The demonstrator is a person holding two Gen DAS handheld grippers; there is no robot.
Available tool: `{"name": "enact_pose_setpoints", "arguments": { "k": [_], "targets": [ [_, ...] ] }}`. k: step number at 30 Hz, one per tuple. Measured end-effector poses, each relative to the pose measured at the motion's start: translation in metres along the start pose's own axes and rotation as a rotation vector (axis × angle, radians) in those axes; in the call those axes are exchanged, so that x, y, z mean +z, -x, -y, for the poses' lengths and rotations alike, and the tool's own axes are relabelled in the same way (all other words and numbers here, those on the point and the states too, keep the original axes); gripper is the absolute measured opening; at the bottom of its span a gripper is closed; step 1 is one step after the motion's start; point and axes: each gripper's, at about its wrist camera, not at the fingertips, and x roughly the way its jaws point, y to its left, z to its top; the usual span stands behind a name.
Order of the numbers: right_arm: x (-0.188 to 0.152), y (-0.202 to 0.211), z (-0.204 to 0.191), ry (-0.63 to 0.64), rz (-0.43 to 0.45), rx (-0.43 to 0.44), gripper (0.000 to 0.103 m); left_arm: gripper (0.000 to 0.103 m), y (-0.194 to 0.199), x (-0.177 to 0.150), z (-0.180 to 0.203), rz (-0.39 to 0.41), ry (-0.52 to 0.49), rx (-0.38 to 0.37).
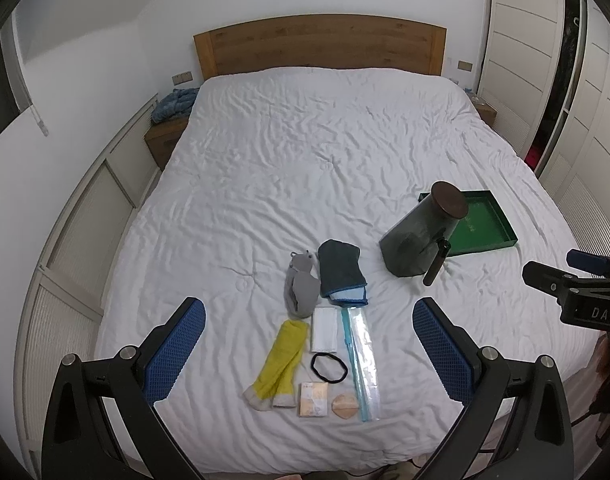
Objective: Organize soft objects
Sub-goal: 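Grasp the grey eye mask with the left tool while the right tool grasps the dark green towel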
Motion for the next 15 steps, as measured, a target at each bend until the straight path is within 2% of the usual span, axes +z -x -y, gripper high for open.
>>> {"name": "enact_pose_setpoints", "arguments": {
  "k": [9,15],
  "targets": [
    [0.005,-0.045,-0.019,0.021,-0.03,-0.001,0.103,0.102,-0.036,-0.001,-0.014,-0.039,0.004,-0.01],
    [0.004,-0.109,-0.037,0.07,-0.037,0.013,0.103,0.102,-0.095,-0.01,-0.036,-0.059,0.027,0.013]
  ]
}}
